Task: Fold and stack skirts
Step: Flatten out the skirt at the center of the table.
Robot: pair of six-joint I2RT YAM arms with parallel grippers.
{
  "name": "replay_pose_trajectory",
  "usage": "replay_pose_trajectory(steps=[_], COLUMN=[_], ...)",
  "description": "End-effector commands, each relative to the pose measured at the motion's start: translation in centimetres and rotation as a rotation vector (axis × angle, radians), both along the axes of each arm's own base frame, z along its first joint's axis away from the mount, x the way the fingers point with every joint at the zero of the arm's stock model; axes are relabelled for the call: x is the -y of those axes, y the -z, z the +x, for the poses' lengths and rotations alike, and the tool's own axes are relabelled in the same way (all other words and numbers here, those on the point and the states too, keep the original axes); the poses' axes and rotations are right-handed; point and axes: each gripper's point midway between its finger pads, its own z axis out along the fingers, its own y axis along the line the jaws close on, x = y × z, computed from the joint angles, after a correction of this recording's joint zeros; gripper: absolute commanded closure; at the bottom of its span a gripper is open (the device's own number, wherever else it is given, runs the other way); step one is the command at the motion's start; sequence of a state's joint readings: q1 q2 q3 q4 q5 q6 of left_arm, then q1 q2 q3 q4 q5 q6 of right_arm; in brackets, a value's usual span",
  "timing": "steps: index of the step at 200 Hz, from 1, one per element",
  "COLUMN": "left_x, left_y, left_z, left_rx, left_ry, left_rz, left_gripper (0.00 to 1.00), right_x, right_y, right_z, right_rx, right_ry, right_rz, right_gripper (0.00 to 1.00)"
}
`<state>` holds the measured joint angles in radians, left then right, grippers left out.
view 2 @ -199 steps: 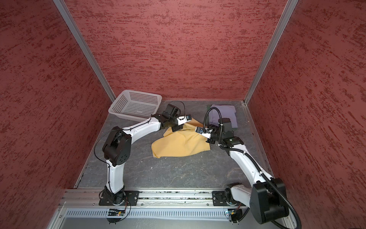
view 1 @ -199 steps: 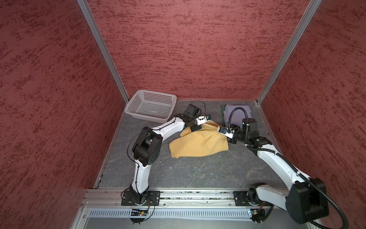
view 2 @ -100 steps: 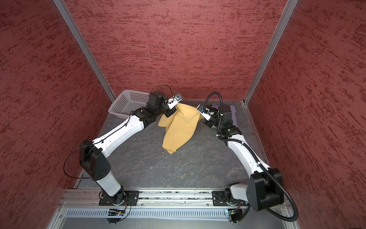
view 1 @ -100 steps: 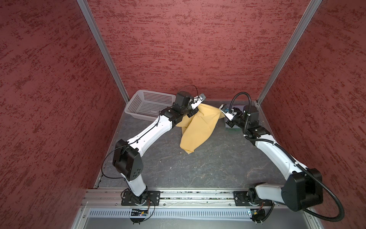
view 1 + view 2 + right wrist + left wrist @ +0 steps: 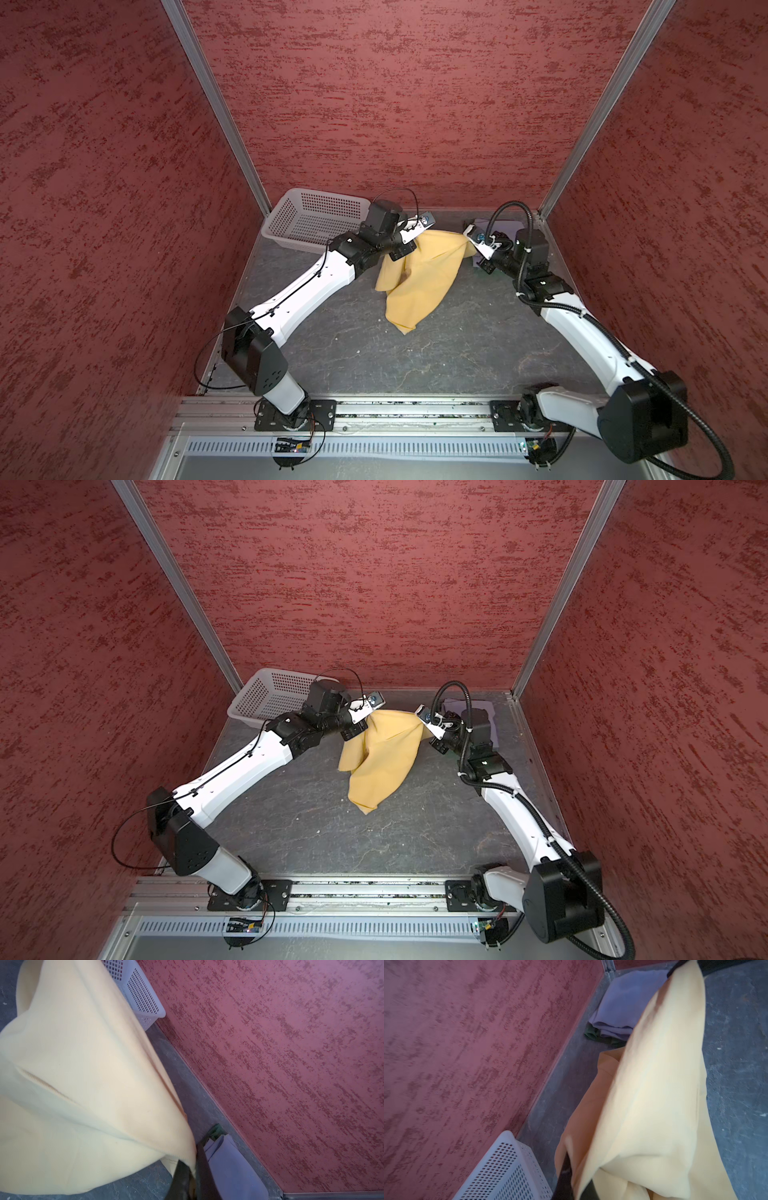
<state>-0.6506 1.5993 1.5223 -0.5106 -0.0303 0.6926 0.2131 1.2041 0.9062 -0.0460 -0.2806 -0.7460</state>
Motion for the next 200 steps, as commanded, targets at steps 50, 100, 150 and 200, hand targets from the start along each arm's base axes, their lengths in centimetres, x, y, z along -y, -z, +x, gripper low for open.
replay_pose_trajectory(steps=[50, 100, 150, 200], left_x=[-2.0, -1.3, -0.2, 0.5], left_y=[10.2, 12.7, 10.4, 11.9], left_z=[0.9, 3.4, -1.1, -5.4], left_rx=[-0.244, -0.263, -0.312, -0.43], left_ry=[-0.032, -0.105, 0.015, 0.039], left_rz=[0.119, 0.066, -0.095, -0.212], left_gripper=[0.86, 0.44, 0.38, 0.35], right_x=[4.0, 4.3, 4.2, 4.0], right_y=[7.0, 7.4, 7.0, 6.6], right_z=[0.0, 0.4, 0.5, 0.6], right_rx=[-0.172, -0.183, -0.168, -0.153], right_ry=[0.167, 0.19, 0.185, 0.178], right_rz=[-0.163, -0.171, -0.167, -0.147], right_gripper=[1.0, 1.0, 1.0, 1.0])
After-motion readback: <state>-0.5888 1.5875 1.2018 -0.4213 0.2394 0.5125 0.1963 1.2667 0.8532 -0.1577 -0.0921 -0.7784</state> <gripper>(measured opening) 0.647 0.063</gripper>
